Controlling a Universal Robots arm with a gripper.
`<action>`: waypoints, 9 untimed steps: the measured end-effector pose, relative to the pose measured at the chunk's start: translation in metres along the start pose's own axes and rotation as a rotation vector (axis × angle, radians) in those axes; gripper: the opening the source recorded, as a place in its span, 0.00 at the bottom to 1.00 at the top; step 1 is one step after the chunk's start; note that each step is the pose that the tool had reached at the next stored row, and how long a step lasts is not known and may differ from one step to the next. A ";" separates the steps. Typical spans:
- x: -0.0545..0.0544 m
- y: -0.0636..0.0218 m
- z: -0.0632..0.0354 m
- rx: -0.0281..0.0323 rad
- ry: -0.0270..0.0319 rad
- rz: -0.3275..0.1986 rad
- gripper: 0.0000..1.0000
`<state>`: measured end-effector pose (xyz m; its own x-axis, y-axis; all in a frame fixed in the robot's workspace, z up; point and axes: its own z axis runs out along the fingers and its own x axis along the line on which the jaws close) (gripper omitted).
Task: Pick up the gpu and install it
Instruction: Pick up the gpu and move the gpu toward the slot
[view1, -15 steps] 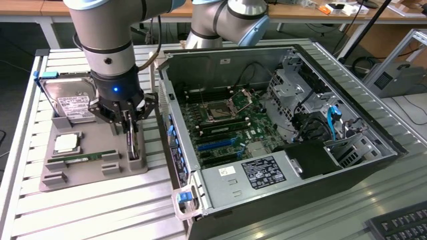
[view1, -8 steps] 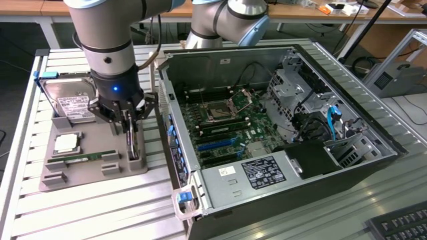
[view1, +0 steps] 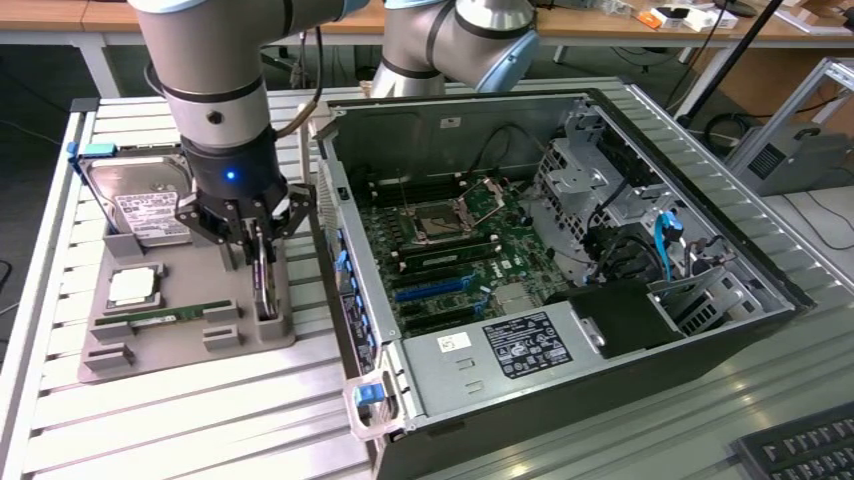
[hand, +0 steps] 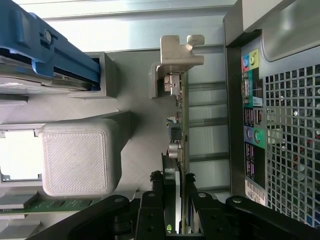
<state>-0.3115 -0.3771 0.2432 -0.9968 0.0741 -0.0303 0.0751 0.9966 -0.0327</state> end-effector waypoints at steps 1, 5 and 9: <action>0.000 0.0000 -0.0002 0.0000 0.0000 0.000 0.27; 0.000 0.0000 -0.0008 -0.0001 0.0000 0.000 0.27; 0.000 0.0000 -0.0011 -0.0001 0.0000 0.000 0.27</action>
<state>-0.3114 -0.3771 0.2443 -0.9968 0.0741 -0.0303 0.0751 0.9966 -0.0326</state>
